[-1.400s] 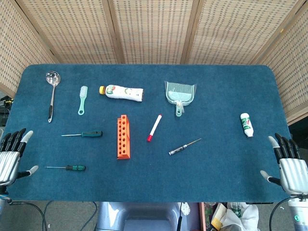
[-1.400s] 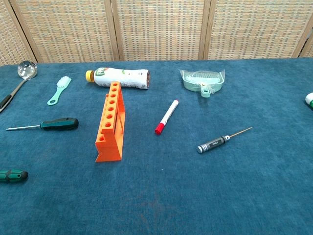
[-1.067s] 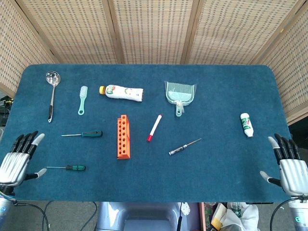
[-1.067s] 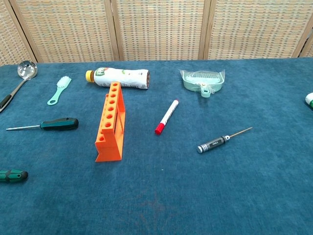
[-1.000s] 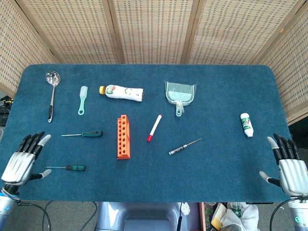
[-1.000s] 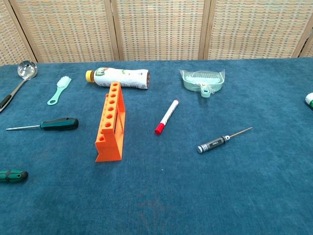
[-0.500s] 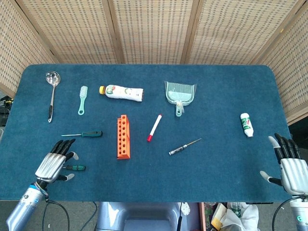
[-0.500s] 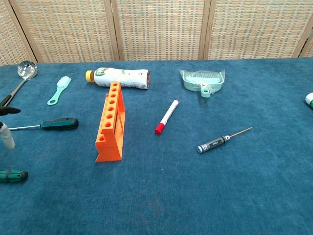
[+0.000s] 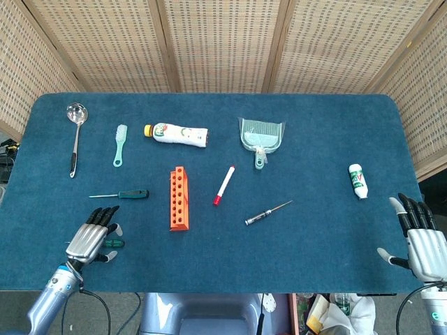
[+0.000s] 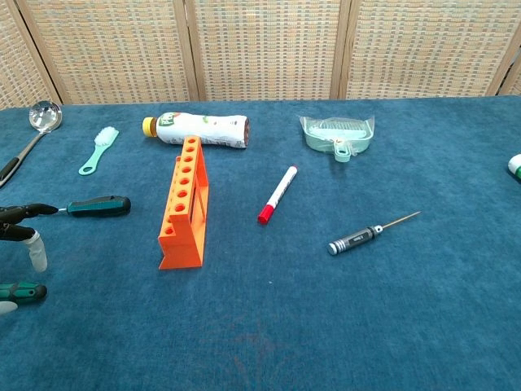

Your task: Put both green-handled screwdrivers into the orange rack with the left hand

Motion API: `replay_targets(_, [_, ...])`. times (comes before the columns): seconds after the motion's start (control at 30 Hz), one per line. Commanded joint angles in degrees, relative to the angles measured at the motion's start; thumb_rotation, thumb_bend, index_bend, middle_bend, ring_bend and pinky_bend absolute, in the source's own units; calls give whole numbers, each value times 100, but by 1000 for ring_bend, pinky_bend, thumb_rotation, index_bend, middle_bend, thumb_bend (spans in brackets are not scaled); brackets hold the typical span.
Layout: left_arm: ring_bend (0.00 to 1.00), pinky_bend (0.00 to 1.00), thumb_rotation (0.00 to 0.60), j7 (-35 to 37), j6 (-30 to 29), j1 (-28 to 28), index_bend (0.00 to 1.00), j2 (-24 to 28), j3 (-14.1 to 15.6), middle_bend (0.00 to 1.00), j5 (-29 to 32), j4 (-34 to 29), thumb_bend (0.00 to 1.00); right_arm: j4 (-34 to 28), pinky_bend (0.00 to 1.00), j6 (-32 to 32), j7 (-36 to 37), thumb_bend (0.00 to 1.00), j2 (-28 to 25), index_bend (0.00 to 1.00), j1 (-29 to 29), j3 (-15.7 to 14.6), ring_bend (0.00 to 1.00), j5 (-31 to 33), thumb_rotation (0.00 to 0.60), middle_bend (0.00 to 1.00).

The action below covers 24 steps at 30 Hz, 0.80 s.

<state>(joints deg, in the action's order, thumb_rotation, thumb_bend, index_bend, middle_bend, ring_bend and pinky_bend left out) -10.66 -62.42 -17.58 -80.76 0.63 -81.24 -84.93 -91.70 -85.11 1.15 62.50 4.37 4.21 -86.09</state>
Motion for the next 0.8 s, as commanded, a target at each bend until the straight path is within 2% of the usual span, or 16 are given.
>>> replay_targets(0.03, [0, 0, 600, -15, 5, -15, 451, -37, -10, 0, 45, 33, 252, 10, 0, 25, 20, 0, -9, 0, 8, 5, 0, 19, 600, 0])
replay_targets(0.8, [0, 0, 600, -236, 167, -120, 496, -270, 36, 0, 357, 162, 296, 28, 0, 90, 27, 0, -2, 0, 32, 23, 0, 96, 600, 0])
